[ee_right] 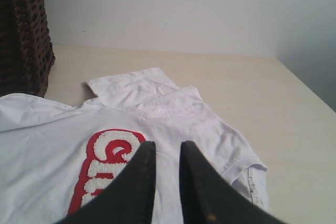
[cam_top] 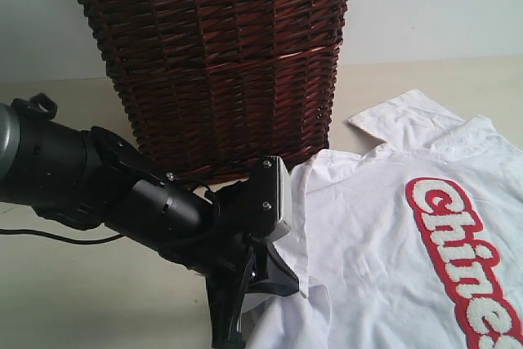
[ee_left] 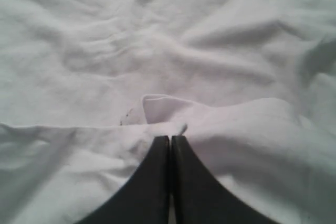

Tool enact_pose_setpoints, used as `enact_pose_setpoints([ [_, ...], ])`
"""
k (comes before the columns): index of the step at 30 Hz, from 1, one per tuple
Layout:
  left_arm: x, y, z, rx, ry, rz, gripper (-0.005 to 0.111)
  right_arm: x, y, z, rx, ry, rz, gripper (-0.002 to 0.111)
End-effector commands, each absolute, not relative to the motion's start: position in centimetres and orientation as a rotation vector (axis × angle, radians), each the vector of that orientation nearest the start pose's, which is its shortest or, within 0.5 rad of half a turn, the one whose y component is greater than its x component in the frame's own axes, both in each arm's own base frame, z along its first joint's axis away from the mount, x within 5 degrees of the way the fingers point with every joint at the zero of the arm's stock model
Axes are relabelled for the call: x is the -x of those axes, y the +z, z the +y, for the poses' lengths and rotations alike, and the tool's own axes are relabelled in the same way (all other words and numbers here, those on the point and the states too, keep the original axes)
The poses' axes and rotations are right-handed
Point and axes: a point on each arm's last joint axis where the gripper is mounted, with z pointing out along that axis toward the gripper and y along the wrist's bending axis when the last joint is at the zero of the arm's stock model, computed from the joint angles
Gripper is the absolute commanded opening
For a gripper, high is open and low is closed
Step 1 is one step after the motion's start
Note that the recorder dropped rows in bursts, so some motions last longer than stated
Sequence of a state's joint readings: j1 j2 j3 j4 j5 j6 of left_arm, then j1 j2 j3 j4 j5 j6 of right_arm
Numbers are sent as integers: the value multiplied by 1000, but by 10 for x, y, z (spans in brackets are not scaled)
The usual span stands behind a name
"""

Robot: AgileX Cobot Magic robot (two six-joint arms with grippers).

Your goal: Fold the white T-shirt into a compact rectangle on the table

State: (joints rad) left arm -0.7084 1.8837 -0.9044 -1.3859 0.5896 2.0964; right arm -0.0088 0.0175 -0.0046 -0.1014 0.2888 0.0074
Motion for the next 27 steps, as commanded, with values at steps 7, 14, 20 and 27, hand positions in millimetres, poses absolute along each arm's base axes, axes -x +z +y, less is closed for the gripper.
enact_pose_setpoints([
  [7,-280,191,-201,-1441,-418,1803,0,-55,187,-3,58,-106,1777,17],
  [14,-312,196,-136,-1152,-317,1985,0,-55,187,-3,58,-106,1777,17],
  [20,-319,183,-85,-1036,-239,2093,0,-55,187,-3,58,-106,1777,17],
  [27,-324,183,-75,-955,-142,2132,7,-55,187,-3,58,-106,1777,17],
])
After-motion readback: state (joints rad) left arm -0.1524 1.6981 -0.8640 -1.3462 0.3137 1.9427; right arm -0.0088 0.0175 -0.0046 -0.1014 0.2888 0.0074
